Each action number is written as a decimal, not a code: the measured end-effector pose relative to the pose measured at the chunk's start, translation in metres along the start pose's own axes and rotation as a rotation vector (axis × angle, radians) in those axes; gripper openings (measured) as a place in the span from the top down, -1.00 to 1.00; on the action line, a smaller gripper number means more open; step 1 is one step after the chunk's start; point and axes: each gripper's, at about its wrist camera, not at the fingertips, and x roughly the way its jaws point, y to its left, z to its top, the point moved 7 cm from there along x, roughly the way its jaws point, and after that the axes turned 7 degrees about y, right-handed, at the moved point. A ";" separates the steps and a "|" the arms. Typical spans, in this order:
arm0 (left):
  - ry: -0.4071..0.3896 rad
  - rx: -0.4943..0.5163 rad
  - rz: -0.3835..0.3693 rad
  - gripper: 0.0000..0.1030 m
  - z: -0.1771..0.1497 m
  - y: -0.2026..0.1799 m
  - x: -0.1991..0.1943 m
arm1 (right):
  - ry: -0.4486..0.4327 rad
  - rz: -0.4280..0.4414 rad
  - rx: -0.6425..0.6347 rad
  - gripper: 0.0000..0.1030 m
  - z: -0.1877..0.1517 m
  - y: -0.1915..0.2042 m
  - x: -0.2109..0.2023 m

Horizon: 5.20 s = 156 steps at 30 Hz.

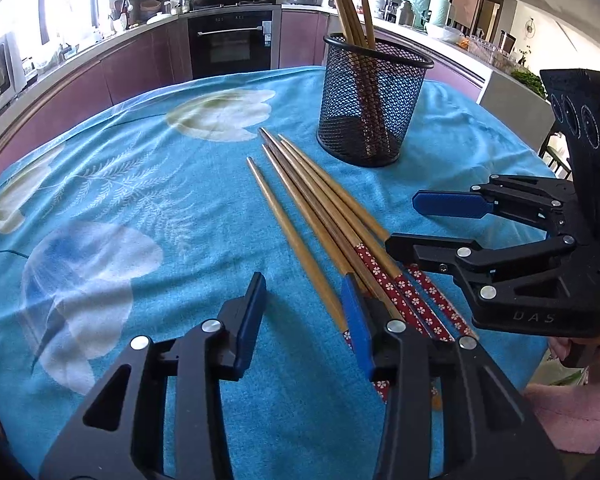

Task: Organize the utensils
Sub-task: 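Move both open tools back toward the remaining chopsticks on the cloth, then close the right tool on a red-patterned chopstick while the left tool grasps another, then lift both held chopsticks upright and carry them above the mesh cup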

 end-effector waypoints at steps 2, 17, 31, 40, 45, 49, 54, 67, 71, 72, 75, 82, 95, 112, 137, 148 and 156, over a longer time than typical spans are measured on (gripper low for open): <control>0.002 -0.005 0.002 0.32 0.001 0.002 0.001 | 0.002 -0.005 -0.003 0.14 0.000 0.000 0.000; 0.006 -0.077 -0.005 0.73 0.014 0.016 0.009 | 0.012 -0.023 0.002 0.67 0.018 0.001 0.013; -0.024 -0.158 -0.039 0.85 0.012 0.025 -0.002 | -0.034 0.069 0.115 0.89 0.012 -0.018 -0.001; -0.017 -0.114 -0.077 0.85 0.009 0.011 -0.001 | -0.035 0.132 0.064 0.89 0.011 -0.003 -0.009; 0.002 -0.103 -0.078 0.85 0.009 0.010 0.005 | 0.002 0.128 0.048 0.89 0.009 -0.001 -0.003; 0.012 -0.101 -0.082 0.84 0.009 0.011 0.008 | 0.020 0.124 0.036 0.84 0.011 0.000 0.003; 0.022 -0.084 -0.087 0.78 0.015 0.010 0.012 | 0.032 0.124 0.030 0.85 0.018 -0.002 0.011; 0.009 -0.100 -0.093 0.85 0.024 0.008 0.010 | -0.020 0.150 0.043 0.88 0.023 -0.008 -0.002; -0.020 -0.102 -0.111 0.85 0.029 0.007 -0.003 | -0.056 0.158 0.038 0.88 0.025 -0.010 -0.017; -0.028 -0.101 -0.121 0.85 0.031 0.006 -0.006 | -0.063 0.163 0.038 0.88 0.026 -0.010 -0.020; -0.049 -0.102 -0.143 0.85 0.034 0.005 -0.017 | -0.091 0.164 0.038 0.88 0.029 -0.011 -0.031; -0.101 -0.095 -0.180 0.85 0.042 0.001 -0.043 | -0.157 0.165 0.049 0.88 0.036 -0.016 -0.055; -0.195 -0.085 -0.225 0.85 0.055 0.001 -0.087 | -0.242 0.153 0.066 0.88 0.047 -0.029 -0.085; -0.297 -0.086 -0.256 0.85 0.087 0.000 -0.122 | -0.315 0.135 0.080 0.88 0.065 -0.043 -0.112; -0.420 -0.050 -0.249 0.85 0.169 -0.018 -0.143 | -0.416 0.102 0.057 0.88 0.115 -0.057 -0.144; -0.456 -0.035 -0.219 0.85 0.194 -0.020 -0.145 | -0.443 0.071 0.058 0.88 0.139 -0.066 -0.148; -0.436 -0.018 -0.181 0.85 0.207 -0.023 -0.127 | -0.436 0.037 0.068 0.88 0.150 -0.075 -0.136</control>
